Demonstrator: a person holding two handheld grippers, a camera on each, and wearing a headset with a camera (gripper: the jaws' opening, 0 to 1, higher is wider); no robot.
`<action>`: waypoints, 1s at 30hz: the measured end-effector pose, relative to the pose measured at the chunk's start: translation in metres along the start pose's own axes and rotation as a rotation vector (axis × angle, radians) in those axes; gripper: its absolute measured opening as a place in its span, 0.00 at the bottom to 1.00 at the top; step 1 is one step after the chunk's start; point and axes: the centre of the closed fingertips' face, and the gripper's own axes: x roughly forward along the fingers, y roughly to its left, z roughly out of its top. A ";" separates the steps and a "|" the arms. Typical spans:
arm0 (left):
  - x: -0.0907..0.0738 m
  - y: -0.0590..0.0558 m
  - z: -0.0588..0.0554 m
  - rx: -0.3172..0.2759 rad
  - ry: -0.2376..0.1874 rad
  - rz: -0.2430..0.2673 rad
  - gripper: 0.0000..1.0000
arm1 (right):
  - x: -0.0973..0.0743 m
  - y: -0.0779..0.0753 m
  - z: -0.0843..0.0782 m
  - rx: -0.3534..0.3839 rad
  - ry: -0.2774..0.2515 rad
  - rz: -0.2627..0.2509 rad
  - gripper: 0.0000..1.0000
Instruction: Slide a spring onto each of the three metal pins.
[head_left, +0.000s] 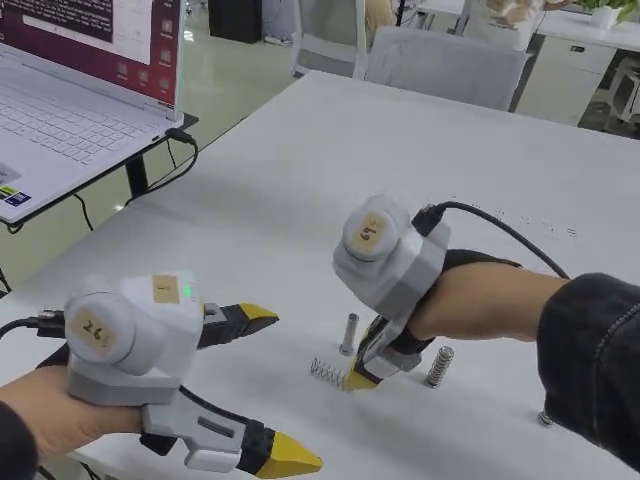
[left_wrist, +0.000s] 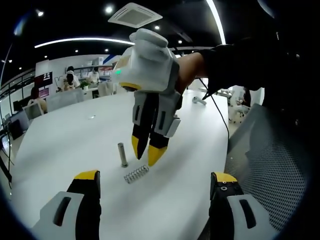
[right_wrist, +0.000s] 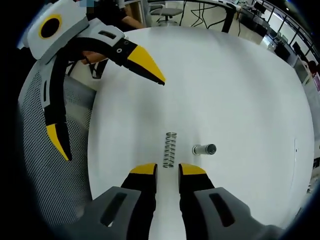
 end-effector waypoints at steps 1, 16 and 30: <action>0.000 0.000 0.000 0.000 0.001 0.000 0.88 | 0.002 -0.001 0.001 0.001 -0.003 -0.001 0.15; -0.001 0.003 -0.002 -0.008 0.002 -0.001 0.87 | 0.017 -0.003 -0.005 0.029 0.011 0.006 0.12; -0.003 0.006 -0.004 -0.013 0.001 0.007 0.87 | 0.021 -0.004 -0.007 0.015 0.012 -0.001 0.09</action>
